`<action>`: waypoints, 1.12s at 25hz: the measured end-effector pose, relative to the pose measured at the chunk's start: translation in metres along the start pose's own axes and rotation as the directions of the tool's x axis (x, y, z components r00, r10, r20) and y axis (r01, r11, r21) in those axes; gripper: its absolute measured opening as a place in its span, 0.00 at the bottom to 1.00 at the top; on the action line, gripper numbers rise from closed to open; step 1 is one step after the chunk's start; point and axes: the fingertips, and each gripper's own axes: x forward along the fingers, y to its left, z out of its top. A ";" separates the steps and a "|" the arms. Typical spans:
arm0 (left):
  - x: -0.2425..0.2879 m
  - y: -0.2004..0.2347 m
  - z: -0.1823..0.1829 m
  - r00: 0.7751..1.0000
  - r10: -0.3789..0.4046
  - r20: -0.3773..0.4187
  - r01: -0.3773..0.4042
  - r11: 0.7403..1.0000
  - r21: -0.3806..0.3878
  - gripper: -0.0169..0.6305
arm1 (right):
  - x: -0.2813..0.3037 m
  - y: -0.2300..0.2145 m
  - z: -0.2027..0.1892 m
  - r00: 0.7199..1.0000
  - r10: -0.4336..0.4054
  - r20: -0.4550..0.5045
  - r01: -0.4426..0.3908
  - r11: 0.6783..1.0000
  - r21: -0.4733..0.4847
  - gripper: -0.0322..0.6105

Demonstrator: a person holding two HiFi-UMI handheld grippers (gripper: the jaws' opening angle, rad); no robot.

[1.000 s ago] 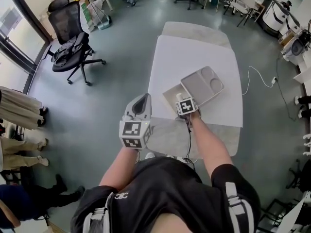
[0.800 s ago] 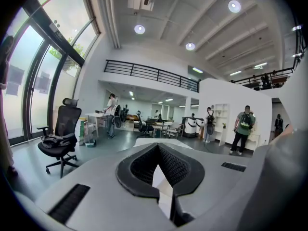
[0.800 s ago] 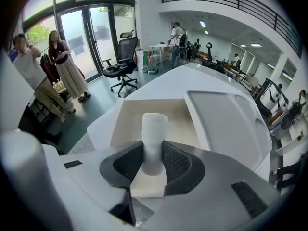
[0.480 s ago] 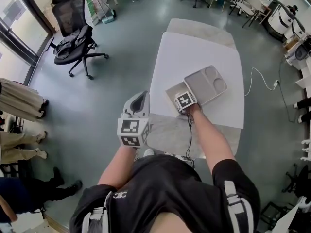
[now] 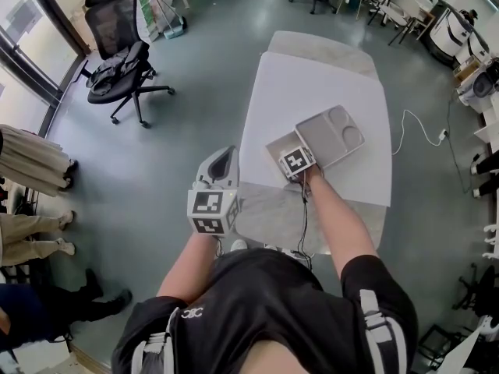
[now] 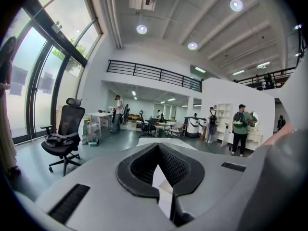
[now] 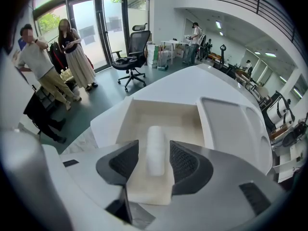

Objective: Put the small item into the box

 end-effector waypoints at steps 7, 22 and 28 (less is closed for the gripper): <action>0.000 -0.004 0.004 1.000 -0.023 0.010 0.023 1.000 0.002 0.03 | -0.022 0.015 0.018 0.995 0.051 0.085 -0.056 0.997 0.061 0.29; 0.007 -0.037 0.016 0.994 -0.100 0.036 0.100 0.995 0.011 0.03 | -0.200 -0.030 0.076 0.720 -0.338 0.607 0.280 0.941 0.192 0.07; 0.009 -0.054 0.024 0.989 -0.139 0.054 0.137 0.990 0.025 0.03 | -0.293 -0.014 0.082 0.509 -0.412 0.756 0.314 0.906 0.282 0.07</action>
